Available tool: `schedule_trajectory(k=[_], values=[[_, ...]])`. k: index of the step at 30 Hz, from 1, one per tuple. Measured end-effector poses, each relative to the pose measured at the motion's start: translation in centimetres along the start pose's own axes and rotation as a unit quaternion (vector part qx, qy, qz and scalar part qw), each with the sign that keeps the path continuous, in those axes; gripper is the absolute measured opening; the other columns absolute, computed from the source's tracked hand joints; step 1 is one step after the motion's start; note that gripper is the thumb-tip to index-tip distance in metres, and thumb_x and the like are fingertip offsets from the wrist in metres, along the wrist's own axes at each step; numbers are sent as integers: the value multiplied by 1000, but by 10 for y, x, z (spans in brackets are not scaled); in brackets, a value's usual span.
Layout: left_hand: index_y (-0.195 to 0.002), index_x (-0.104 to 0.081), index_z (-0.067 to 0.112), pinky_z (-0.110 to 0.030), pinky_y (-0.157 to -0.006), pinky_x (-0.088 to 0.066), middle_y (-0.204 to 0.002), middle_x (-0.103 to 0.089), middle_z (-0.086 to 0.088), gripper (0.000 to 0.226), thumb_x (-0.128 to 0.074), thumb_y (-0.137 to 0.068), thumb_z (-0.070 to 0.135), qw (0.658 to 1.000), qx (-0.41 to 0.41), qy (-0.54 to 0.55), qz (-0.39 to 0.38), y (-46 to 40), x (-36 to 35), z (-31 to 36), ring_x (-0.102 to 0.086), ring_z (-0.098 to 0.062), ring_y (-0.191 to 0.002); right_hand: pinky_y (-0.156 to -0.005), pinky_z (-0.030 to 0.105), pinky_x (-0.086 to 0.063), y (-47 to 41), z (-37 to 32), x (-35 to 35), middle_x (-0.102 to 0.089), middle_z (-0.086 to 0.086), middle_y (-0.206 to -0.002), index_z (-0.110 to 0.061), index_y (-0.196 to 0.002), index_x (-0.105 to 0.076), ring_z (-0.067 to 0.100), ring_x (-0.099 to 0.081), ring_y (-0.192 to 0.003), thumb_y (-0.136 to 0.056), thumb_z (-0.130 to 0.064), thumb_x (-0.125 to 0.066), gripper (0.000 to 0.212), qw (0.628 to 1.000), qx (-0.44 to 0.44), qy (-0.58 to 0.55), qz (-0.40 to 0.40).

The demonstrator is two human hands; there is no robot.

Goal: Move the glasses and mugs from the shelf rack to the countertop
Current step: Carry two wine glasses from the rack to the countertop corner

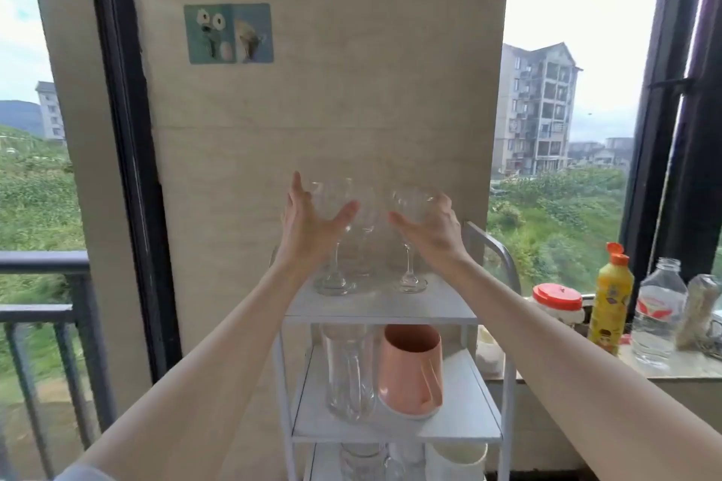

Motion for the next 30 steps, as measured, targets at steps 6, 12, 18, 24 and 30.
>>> schedule_trajectory(k=[6, 12, 18, 24, 30], values=[[-138, -26, 13, -40, -93, -44, -125, -47, -4, 85, -71, -73, 44, 1000, -3, -6, 28, -6, -2, -3, -51, -25, -110, -80, 28, -35, -1, 5, 0, -55, 8, -119, -9, -124, -41, 21, -49, -102, -73, -47, -69, 70, 1000, -18, -12, -5], [-127, -35, 17, -16, -65, -45, -111, -49, -1, 67, -71, -75, 39, 992, -35, 103, 60, 8, 9, 31, -56, -2, -77, -74, 28, -38, 13, -25, 40, -60, 8, -100, -12, -121, -44, 23, -56, -93, -76, -43, -67, 59, 993, 62, -68, 70], [-103, -37, 17, -25, -55, -51, -90, -50, 0, 42, -67, -80, 35, 977, -67, 203, 2, 51, -21, 108, -59, -19, -70, -54, 20, -54, 48, -55, 131, -52, -4, -80, -17, -111, -38, 11, -59, -66, -84, -36, -62, 41, 978, 125, -118, 115], [-128, -32, 9, -14, -55, -51, -110, -54, -10, 64, -65, -81, 36, 955, -84, 263, -108, 123, -93, 183, -62, -14, -83, -49, 15, -51, 108, -29, 255, -53, -2, -95, -11, -122, -39, 8, -60, -69, -83, -36, -63, 52, 979, 101, -77, 161], [-140, -22, 7, -24, -71, -55, -118, -53, -9, 77, -65, -82, 33, 921, -61, 313, -223, 239, -199, 263, -61, -22, -100, -71, 39, -56, 210, 19, 423, -56, 1, -98, -20, -109, -39, 22, -65, -83, -81, -35, -65, 41, 969, 34, 8, 245]])
Point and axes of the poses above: each hand's wrist, its own y-axis away from the middle knuckle, its own x-axis out of the back of the hand, z = x × y, the point moved 6 cm from there along -y, towards the middle knuckle
